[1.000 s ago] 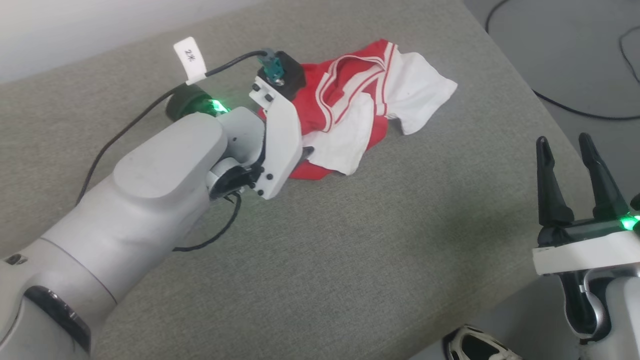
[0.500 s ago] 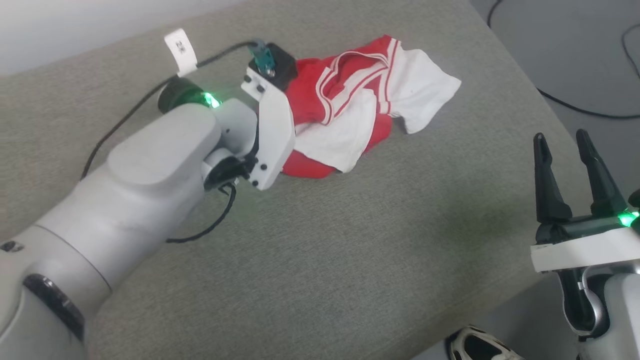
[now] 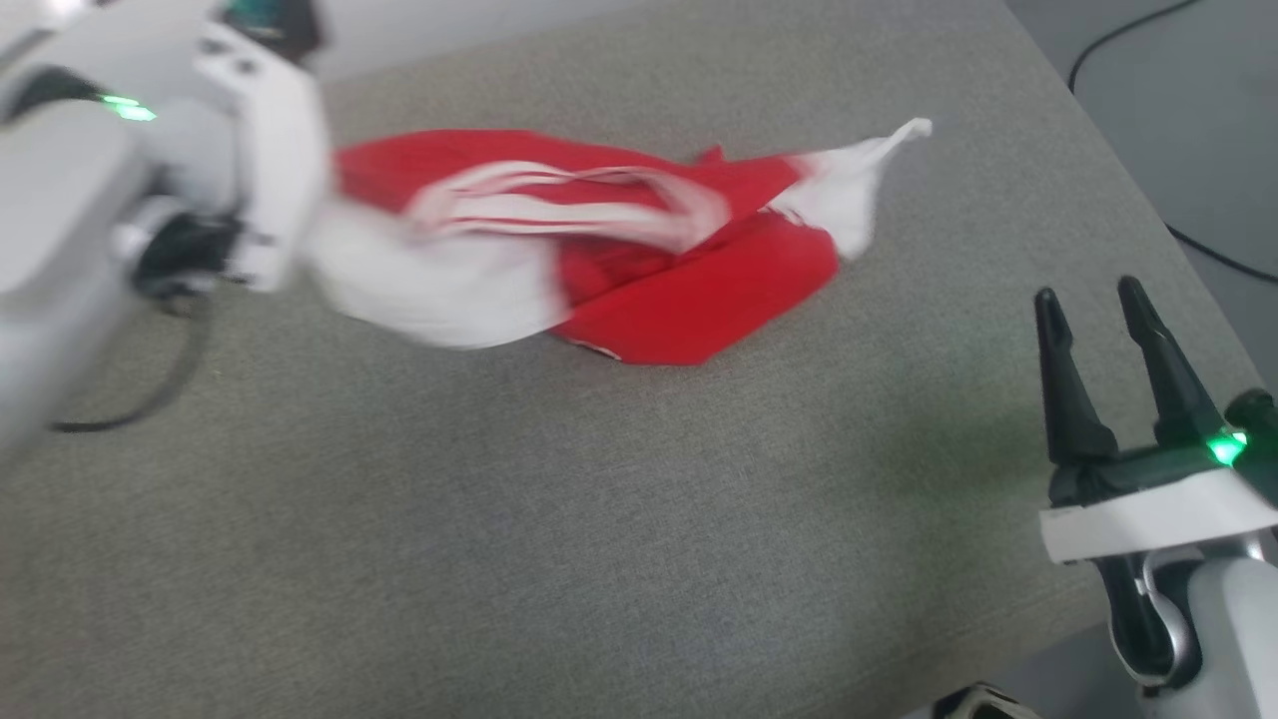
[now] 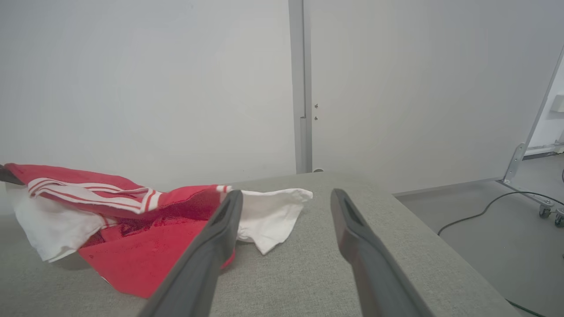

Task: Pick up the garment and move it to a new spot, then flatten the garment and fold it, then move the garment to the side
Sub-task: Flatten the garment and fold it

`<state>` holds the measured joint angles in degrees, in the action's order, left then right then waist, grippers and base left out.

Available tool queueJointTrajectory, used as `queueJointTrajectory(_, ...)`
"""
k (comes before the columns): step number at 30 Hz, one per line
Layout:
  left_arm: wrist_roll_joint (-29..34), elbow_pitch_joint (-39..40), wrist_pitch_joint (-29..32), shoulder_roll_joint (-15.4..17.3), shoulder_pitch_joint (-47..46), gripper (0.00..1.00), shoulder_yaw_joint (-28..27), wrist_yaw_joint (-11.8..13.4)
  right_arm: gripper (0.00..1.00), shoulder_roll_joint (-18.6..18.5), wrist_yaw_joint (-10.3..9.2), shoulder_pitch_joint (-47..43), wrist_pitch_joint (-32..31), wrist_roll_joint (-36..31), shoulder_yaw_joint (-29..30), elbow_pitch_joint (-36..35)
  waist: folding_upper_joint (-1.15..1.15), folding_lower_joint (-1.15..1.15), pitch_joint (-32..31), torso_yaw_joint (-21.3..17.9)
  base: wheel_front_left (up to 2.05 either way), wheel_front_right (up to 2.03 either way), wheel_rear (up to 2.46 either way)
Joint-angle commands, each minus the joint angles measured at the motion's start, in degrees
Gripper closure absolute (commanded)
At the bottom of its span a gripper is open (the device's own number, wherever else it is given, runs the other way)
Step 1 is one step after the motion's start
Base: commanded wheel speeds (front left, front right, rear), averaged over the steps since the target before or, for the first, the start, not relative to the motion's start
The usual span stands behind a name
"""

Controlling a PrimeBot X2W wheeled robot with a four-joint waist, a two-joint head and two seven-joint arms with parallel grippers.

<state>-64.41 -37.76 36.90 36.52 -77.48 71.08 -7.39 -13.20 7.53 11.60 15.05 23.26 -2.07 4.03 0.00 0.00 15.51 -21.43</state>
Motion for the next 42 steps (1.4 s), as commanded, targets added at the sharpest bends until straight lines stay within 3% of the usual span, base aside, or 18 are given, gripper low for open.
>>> queueJointTrajectory(1,2.8,-1.3,0.0,1.7,-1.1,1.0,0.6,0.6,0.0,0.0,-0.08,1.2,0.1,0.6,-0.8,-0.4,0.0,0.0,1.2,-0.8,0.0,0.0,0.0)
queueJointTrajectory(11,11.7,-10.3,-2.8,4.1,-2.1,1.0,1.6,5.1,0.0,1.5,-0.08,2.6,0.1,2.1,-2.8,0.2,0.0,0.0,7.0,-5.2,0.0,0.0,0.0)
queueJointTrajectory(15,18.2,-14.2,-6.5,4.5,-3.1,1.0,1.9,5.6,0.0,2.1,-0.08,3.3,0.1,2.4,-3.5,0.1,0.0,0.0,9.3,-6.9,0.0,0.0,0.0)
queueJointTrajectory(20,19.7,-18.3,-10.7,3.1,-3.1,1.0,1.6,5.9,0.0,2.3,-0.08,4.4,0.1,2.3,-4.1,0.4,0.0,0.0,11.1,-7.3,0.0,0.0,0.0)
queueJointTrajectory(21,20.0,-19.0,-11.5,2.8,-3.0,0.91,1.7,5.8,0.0,2.2,-0.08,4.5,0.1,2.3,-4.2,0.5,0.0,0.0,11.2,-7.1,0.0,0.0,0.0)
queueJointTrajectory(24,19.2,-21.0,-14.3,1.2,-1.9,0.42,1.0,6.0,0.0,1.5,-0.08,5.3,0.1,1.9,-4.6,0.6,0.0,0.0,10.9,-6.0,0.0,0.0,0.0)
queueJointTrajectory(25,18.8,-21.5,-15.4,0.8,-1.5,0.05,0.7,5.8,0.0,1.2,-0.08,5.4,0.1,1.9,-4.7,0.6,0.0,0.0,10.7,-5.5,0.0,0.0,0.0)
queueJointTrajectory(26,18.6,-22.1,-16.5,0.6,-1.4,0.0,0.4,5.5,0.0,0.8,-0.09,5.4,0.1,1.8,-4.9,0.7,0.0,0.0,10.4,-4.9,0.0,0.0,0.0)
queueJointTrajectory(35,14.3,-22.4,-32.3,-3.5,1.3,0.0,-4.6,5.4,0.0,-5.4,-0.09,5.9,0.1,0.7,-6.6,2.0,0.0,0.0,5.8,2.6,0.0,0.0,0.0)
queueJointTrajectory(42,7.4,-17.2,-49.2,-7.6,10.7,0.0,-11.8,7.4,0.0,-14.4,-0.09,7.7,-3.2,0.6,-11.0,4.9,0.0,0.0,2.8,9.0,0.0,0.0,0.0)
